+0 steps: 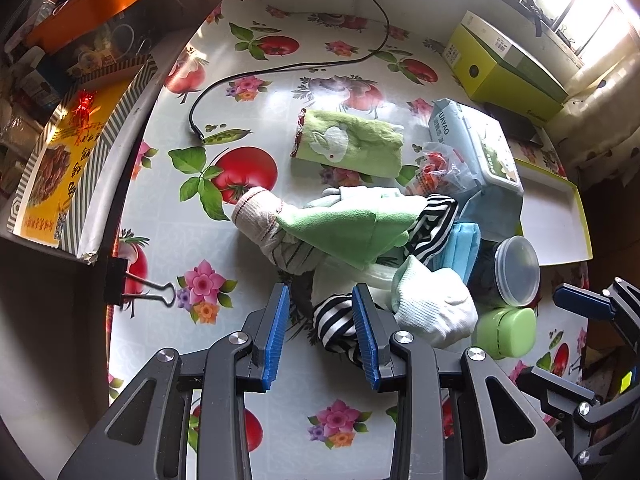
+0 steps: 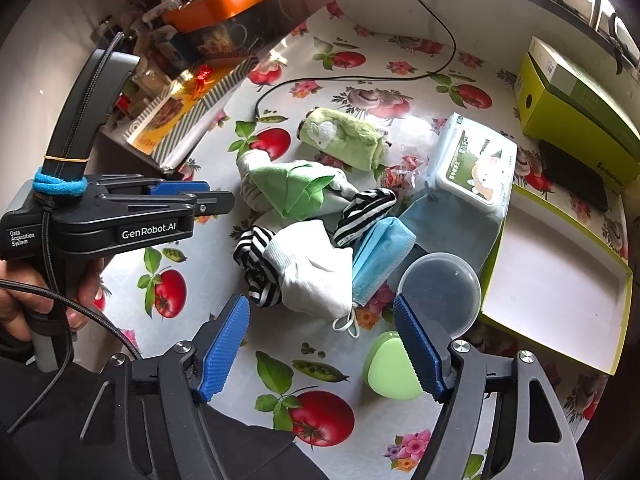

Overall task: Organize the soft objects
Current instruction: 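Lower the right gripper onto the white knit glove and close it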

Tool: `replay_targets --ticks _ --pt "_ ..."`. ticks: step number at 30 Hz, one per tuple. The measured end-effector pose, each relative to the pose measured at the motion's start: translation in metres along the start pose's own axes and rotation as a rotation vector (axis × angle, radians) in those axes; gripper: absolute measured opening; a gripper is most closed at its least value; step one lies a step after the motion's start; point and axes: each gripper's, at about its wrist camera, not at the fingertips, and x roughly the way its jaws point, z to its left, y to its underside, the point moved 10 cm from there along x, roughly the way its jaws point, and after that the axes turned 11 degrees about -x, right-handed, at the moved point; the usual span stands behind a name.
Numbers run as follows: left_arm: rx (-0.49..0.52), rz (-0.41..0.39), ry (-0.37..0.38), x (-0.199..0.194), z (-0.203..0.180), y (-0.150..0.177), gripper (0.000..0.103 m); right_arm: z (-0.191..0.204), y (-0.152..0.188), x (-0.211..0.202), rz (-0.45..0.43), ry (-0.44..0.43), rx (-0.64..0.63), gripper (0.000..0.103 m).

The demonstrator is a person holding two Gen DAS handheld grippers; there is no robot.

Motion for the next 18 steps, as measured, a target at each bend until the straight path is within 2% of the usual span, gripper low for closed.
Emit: replay_targets --ticks 6,18 --pt "-0.005 0.005 -0.003 0.003 0.003 0.001 0.034 0.0 -0.004 0.006 0.016 -0.016 0.0 0.069" --pt "-0.034 0.021 -0.009 0.009 0.015 0.002 0.034 0.002 -0.011 0.028 0.061 -0.041 -0.012 0.069"
